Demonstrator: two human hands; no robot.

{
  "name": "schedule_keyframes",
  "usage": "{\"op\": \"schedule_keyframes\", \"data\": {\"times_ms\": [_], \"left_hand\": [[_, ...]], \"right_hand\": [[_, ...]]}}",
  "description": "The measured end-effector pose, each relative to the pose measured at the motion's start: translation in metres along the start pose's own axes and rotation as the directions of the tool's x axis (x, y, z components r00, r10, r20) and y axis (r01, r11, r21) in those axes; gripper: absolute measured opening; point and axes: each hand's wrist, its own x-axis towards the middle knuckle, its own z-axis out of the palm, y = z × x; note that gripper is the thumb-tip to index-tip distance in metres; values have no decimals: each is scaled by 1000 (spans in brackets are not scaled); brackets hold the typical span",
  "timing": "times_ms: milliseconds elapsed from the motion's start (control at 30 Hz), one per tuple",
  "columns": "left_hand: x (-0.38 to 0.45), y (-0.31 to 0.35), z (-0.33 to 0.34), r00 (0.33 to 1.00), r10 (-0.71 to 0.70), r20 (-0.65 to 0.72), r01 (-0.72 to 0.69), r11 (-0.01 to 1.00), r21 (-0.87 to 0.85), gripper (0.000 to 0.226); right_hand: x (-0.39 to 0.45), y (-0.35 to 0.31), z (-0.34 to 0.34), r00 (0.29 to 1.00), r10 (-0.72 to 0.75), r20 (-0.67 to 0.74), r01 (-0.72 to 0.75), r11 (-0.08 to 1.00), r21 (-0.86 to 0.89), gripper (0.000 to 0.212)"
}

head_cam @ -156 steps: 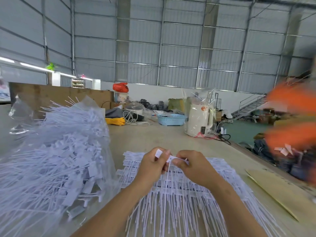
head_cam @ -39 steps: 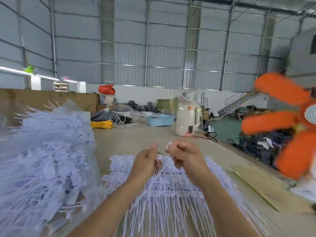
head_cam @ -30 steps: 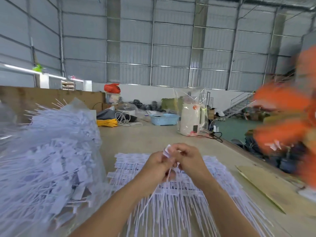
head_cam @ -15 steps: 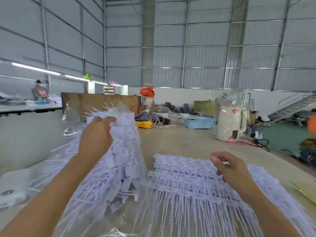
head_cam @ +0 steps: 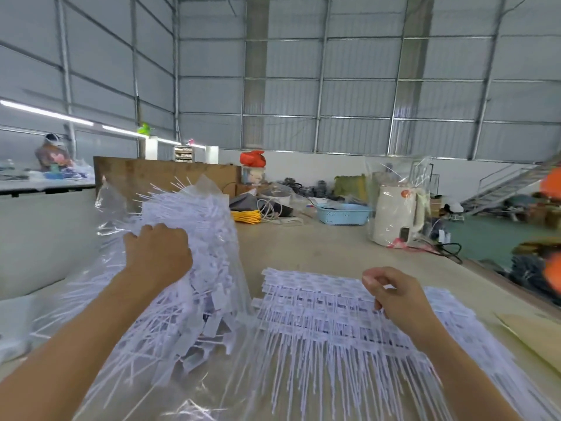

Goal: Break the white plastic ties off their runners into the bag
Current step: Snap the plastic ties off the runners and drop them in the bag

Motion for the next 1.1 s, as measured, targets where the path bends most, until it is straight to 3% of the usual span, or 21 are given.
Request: {"op": "schedule_keyframes", "data": {"times_ms": [100, 167, 233, 333, 467, 533, 700, 800, 867, 967, 1033, 1100], "left_hand": [[-17, 34, -20, 957, 179, -227, -225, 954, -196, 28], [-28, 66, -22, 879, 344, -330, -465, 773, -432, 26], [-32, 102, -12, 816, 506, -280, -570, 621, -538, 27], [-25, 151, 25, 788, 614, -32, -530, 651, -544, 37], [-11, 169, 70, 844, 513, 157, -427, 819, -382, 49], [-11, 168, 84, 827, 512, 232, -403, 827, -392, 53], [-8, 168, 71, 835, 526, 161, -463, 830, -311, 39], [-8, 168, 60, 874, 480, 74, -431, 837, -338, 35], [-9, 166, 65, 896, 438, 69, -398, 863, -309, 35], [-8, 158, 69, 855, 491, 168, -409, 837, -365, 40], [-6, 152, 61, 826, 544, 150, -418, 769, -484, 41], [-5, 146, 52, 816, 560, 142, -431, 755, -494, 41]], "right_hand": [[1, 3, -1, 1000, 8, 11, -6, 995, -98, 6], [2, 9, -2, 998, 19, 55, -3, 958, -286, 9], [3, 17, -3, 991, 34, 131, 41, 846, -532, 19], [2, 26, -5, 973, 89, 214, 89, 712, -696, 25], [1, 32, -7, 963, 163, 215, 42, 697, -716, 25], [1, 32, -7, 956, 180, 231, 47, 685, -727, 22], [4, 20, -16, 915, 305, 266, -12, 678, -735, 14], [3, 13, -25, 893, 356, 275, -36, 667, -744, 28], [1, 12, -27, 892, 361, 272, -33, 651, -758, 26], [0, 11, -24, 895, 360, 264, -20, 623, -782, 18], [0, 11, -22, 905, 350, 242, -24, 608, -793, 18], [0, 11, -21, 916, 337, 216, -35, 604, -796, 16]]}}
